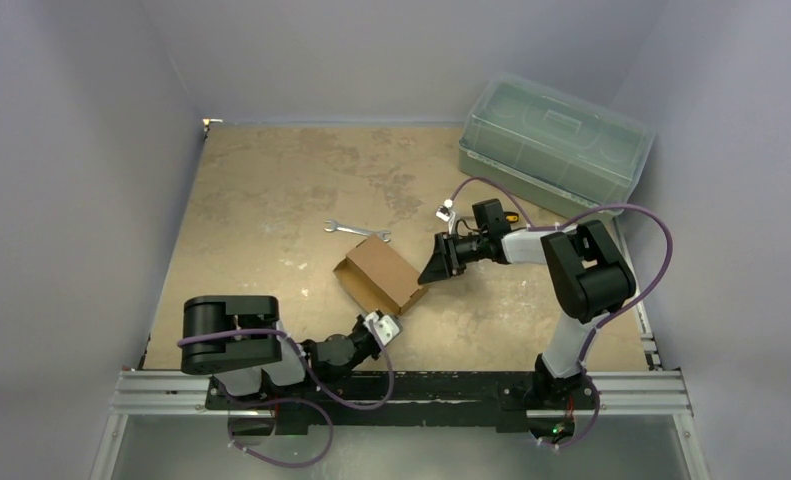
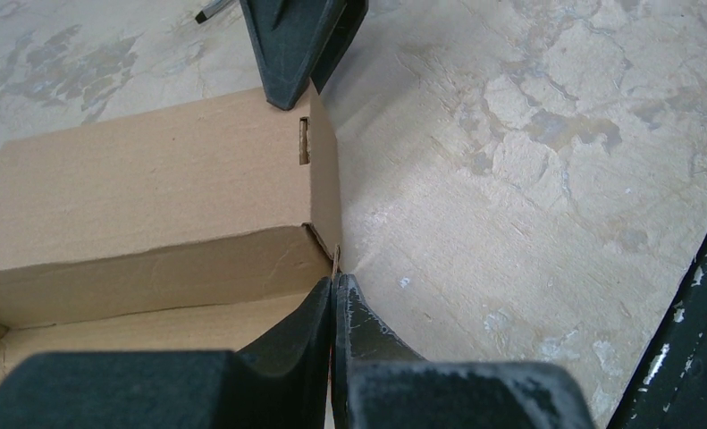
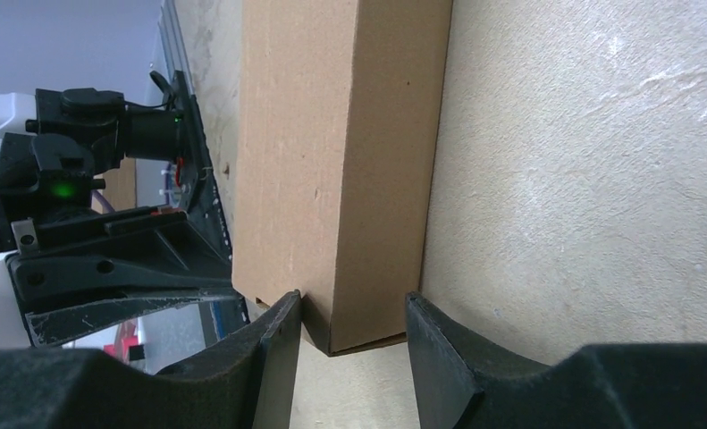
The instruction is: Fold the paper box
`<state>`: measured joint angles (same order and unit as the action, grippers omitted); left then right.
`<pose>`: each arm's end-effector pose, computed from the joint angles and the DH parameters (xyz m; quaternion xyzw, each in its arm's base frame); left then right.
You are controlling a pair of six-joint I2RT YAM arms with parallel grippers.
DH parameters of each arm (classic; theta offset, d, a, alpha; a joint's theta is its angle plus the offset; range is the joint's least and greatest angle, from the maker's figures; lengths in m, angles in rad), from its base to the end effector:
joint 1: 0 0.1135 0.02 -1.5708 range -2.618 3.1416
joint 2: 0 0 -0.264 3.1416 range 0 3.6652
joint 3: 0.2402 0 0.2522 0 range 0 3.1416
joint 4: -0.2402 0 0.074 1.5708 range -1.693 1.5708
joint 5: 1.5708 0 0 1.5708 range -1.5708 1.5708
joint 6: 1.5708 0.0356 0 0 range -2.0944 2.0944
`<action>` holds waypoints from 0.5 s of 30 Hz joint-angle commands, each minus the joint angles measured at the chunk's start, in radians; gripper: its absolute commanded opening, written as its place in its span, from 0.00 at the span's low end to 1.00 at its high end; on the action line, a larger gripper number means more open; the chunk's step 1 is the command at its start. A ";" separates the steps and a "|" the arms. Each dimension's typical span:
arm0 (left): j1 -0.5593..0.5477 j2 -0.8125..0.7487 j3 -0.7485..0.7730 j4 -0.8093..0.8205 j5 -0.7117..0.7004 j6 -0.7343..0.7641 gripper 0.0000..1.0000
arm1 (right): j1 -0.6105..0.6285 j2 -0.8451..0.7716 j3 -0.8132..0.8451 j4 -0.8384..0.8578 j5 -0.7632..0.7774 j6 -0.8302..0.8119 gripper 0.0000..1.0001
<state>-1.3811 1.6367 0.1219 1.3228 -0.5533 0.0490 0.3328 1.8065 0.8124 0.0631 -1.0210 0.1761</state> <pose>0.0586 -0.2060 0.1158 0.3555 0.6744 -0.2124 0.6113 0.2933 0.1335 0.1233 -0.2180 0.8137 0.5180 0.1488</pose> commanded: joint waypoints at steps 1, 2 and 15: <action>0.004 0.012 -0.027 0.125 -0.029 -0.073 0.00 | -0.003 0.015 0.021 -0.013 0.090 -0.018 0.48; 0.004 0.017 -0.028 0.133 -0.032 -0.077 0.00 | -0.003 0.016 0.022 -0.012 0.089 -0.018 0.48; 0.014 0.025 -0.011 0.124 -0.048 -0.113 0.00 | -0.002 0.024 0.024 -0.020 0.087 -0.026 0.47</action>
<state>-1.3750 1.6585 0.1047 1.3842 -0.5846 -0.0269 0.3328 1.8069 0.8165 0.0589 -1.0164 0.1761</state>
